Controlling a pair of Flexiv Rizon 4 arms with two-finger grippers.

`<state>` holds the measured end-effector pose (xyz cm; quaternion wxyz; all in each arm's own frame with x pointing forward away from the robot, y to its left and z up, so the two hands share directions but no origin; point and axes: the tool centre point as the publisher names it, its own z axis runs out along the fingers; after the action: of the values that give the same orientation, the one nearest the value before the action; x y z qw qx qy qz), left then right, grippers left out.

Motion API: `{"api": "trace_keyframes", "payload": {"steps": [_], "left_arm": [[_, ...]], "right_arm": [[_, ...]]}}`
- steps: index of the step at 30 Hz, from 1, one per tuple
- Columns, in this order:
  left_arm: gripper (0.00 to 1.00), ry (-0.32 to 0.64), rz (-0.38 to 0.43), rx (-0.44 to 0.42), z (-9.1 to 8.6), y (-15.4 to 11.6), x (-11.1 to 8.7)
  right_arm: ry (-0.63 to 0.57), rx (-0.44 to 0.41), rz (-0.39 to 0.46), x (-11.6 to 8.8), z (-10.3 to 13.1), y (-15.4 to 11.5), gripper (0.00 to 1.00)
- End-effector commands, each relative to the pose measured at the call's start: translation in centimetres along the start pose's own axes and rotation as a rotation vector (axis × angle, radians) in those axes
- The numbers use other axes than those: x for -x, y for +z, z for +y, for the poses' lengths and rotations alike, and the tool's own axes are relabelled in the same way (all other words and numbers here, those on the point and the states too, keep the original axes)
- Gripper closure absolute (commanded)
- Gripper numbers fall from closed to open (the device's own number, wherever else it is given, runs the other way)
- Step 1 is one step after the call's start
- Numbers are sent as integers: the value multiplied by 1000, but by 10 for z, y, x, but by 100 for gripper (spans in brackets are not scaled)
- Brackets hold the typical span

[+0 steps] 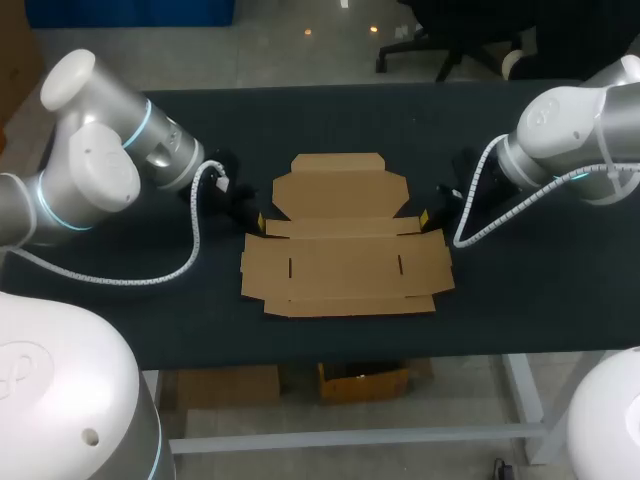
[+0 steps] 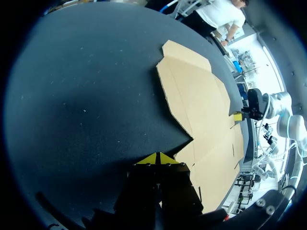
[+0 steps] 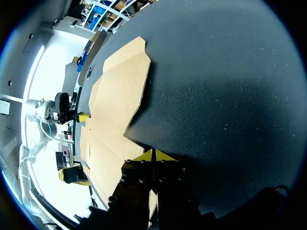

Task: Assemble the packaging by folding the flat box into shape, placing the metal phone stand inside, and closing the box properly

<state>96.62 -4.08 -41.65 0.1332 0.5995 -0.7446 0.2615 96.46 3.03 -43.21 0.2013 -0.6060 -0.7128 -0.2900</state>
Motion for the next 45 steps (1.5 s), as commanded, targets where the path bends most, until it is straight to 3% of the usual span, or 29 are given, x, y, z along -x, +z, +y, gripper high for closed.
{"api": "trace_keyframes", "payload": {"steps": [1,15,45], "left_arm": [[100,0,7,-14,6,-1,1],[100,26,26,-1,6,5,-10],[100,-50,47,-25,5,7,-9]], "right_arm": [[-2,-4,11,5,0,3,100],[-8,-3,18,2,-3,5,100],[-23,47,60,-4,-10,1,100]]}}
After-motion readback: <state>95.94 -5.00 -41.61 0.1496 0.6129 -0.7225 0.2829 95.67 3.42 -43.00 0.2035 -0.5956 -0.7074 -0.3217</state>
